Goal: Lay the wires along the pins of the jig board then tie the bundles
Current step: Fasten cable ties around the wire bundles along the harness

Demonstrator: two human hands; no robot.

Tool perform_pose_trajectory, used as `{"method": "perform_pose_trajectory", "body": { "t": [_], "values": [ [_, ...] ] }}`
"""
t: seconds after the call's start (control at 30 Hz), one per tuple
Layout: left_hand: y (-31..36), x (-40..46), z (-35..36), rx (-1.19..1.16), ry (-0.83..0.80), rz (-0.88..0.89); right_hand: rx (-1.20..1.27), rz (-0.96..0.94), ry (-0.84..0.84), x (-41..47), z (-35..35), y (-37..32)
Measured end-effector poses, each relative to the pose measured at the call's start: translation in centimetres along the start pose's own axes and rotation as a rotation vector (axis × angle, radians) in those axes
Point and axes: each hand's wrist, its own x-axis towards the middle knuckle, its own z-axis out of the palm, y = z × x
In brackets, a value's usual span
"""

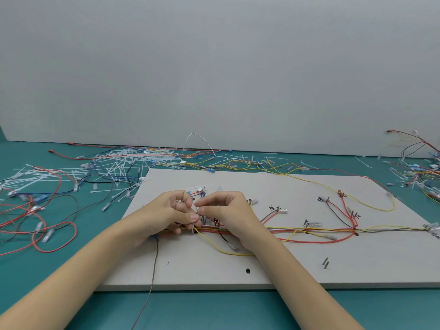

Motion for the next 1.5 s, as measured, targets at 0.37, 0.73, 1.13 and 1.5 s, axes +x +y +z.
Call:
{"method": "perform_pose_trajectory", "body": {
  "t": [0.37, 0.73, 1.13, 1.5],
  "values": [
    [-0.13, 0.11, -0.02, 0.008, 0.013, -0.012, 0.028, 0.007, -0.001, 0.07, 0.14, -0.03],
    [0.05, 0.04, 0.13, 0.019, 0.016, -0.015, 0.039, -0.002, -0.002, -0.14, 0.18, -0.26],
    [-0.47, 0.13, -0.49, -0.129, -0.049, -0.003, 0.050, 0.030, -0.033, 0.14, -0.13, -0.09],
    [-0.54, 0.09, -0.40, -0.117, -0.038, 0.022, 0.055, 0.034, -0.032, 0.10, 0.01, 0.02]
  ]
}}
